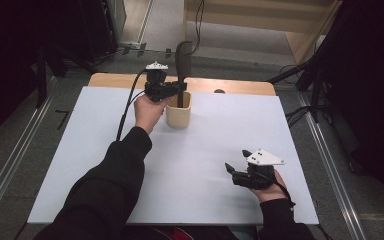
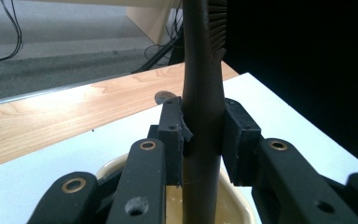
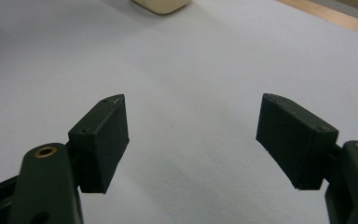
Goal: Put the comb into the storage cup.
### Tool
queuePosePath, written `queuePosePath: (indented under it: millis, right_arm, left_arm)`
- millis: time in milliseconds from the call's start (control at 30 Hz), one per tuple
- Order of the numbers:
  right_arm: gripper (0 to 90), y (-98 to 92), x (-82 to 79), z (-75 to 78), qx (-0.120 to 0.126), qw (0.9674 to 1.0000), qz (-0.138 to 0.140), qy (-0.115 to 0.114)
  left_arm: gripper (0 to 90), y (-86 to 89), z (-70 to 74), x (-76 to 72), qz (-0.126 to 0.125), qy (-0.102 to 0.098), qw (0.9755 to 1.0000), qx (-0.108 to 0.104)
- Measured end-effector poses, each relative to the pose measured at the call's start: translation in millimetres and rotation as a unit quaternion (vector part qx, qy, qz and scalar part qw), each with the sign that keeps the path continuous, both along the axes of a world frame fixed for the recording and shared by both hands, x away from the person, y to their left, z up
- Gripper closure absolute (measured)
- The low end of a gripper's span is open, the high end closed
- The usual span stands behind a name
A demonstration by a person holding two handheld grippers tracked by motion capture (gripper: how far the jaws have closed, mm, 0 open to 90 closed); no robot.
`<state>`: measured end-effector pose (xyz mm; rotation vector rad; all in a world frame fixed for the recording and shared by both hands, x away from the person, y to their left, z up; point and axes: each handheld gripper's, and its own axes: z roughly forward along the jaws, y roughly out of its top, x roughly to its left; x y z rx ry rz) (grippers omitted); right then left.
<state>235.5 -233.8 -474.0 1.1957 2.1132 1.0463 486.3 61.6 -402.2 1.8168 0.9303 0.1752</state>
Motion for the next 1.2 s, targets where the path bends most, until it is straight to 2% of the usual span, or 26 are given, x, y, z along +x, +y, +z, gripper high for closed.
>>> queuePosePath:
  millis: [400, 1200]
  right_arm:
    - [23.3, -0.3, 0.0, -0.1, -0.001, 1.0000, 0.001, 0.001]
    - [23.3, 1.0, 0.8, -0.5, -0.002, 1.0000, 0.000, 0.002]
  left_arm:
    - [72.3, 0.8, -10.3, -0.9, -0.002, -0.001, 1.0000, 0.006]
    - [72.2, 3.3, -21.7, -3.7, -0.001, 0.002, 0.9999, 0.013]
